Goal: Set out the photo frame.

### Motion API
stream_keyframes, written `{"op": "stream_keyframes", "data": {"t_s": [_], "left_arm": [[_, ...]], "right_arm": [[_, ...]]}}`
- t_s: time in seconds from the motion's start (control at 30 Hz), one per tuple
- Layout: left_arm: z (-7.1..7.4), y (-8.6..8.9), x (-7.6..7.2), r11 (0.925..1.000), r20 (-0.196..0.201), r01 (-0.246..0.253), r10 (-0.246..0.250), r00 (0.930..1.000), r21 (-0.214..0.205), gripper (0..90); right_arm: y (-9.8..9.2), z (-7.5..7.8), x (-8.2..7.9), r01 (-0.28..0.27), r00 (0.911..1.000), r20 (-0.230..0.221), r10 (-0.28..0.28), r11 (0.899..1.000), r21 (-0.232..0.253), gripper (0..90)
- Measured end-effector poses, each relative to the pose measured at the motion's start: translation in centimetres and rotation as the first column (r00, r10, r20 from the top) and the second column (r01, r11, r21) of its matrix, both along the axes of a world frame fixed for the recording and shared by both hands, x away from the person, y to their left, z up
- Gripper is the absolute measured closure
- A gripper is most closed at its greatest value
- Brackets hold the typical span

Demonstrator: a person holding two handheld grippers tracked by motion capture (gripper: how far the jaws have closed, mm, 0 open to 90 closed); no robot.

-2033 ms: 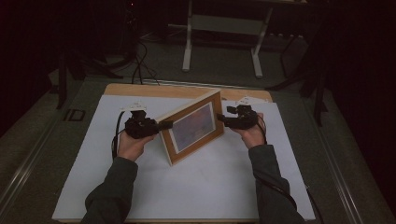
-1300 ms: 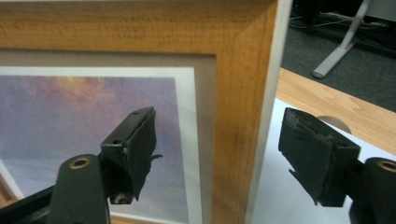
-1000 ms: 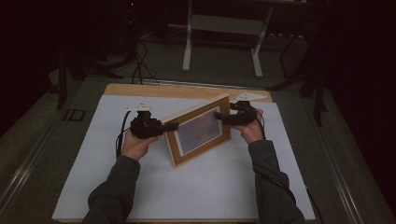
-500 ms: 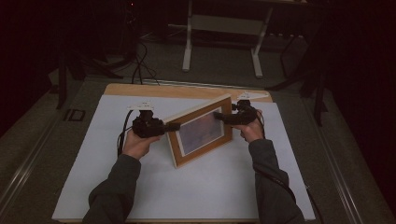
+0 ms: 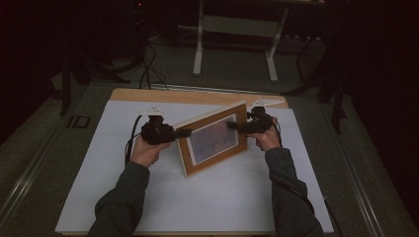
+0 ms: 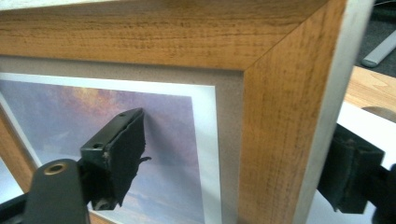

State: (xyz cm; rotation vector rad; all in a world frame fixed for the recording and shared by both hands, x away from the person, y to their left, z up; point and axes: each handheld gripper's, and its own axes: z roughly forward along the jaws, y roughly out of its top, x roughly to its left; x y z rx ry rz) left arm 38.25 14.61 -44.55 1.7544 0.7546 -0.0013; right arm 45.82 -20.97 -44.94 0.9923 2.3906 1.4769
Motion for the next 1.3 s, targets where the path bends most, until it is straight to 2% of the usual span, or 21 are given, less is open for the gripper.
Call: {"op": "stream_keyframes", "data": {"t_s": [0.2, 0.43, 0.73, 1.07, 1.17, 1.3], "left_arm": [[0.0, -0.2, 0.2, 0.9999, 0.002, -0.006, 0.006, 1.0000, 0.009, 77.2], [0.1, -0.3, 0.3, 0.9999, 0.010, -0.001, 0.001, 1.0000, 0.017, 76.8], [0.3, -0.3, 0.5, 0.9987, 0.016, -0.030, 0.029, 0.9994, 0.041, 73.5], [0.5, -0.3, 1.0, 0.9987, 0.012, -0.018, 0.018, 0.9998, 0.047, 73.6], [0.4, -0.3, 1.0, 0.9975, 0.016, -0.026, 0.025, 0.9996, 0.065, 72.5], [0.4, -0.4, 1.1, 0.9977, 0.019, -0.022, 0.021, 0.9996, 0.064, 72.0]], "right_arm": [[-0.6, 0.0, -0.4, 0.004, 1.0000, 0.001, -0.004, 1.000, -0.002, 23.3], [-0.8, 0.1, -0.8, 0.010, 0.9999, 0.010, -0.009, 1.000, -0.023, 24.1], [-1.7, 0.0, -0.9, -0.005, 1.0000, 0.002, 0.005, 1.000, 0.001, 33.2], [-1.6, -0.5, -0.3, -0.035, 0.9993, -0.008, 0.035, 0.999, 0.037, 28.8], [-1.7, -0.6, -0.3, -0.033, 0.9994, -0.013, 0.034, 0.998, 0.051, 31.0], [-2.0, -0.6, -0.5, -0.037, 0.9991, -0.017, 0.038, 0.998, 0.052, 34.1]]}}
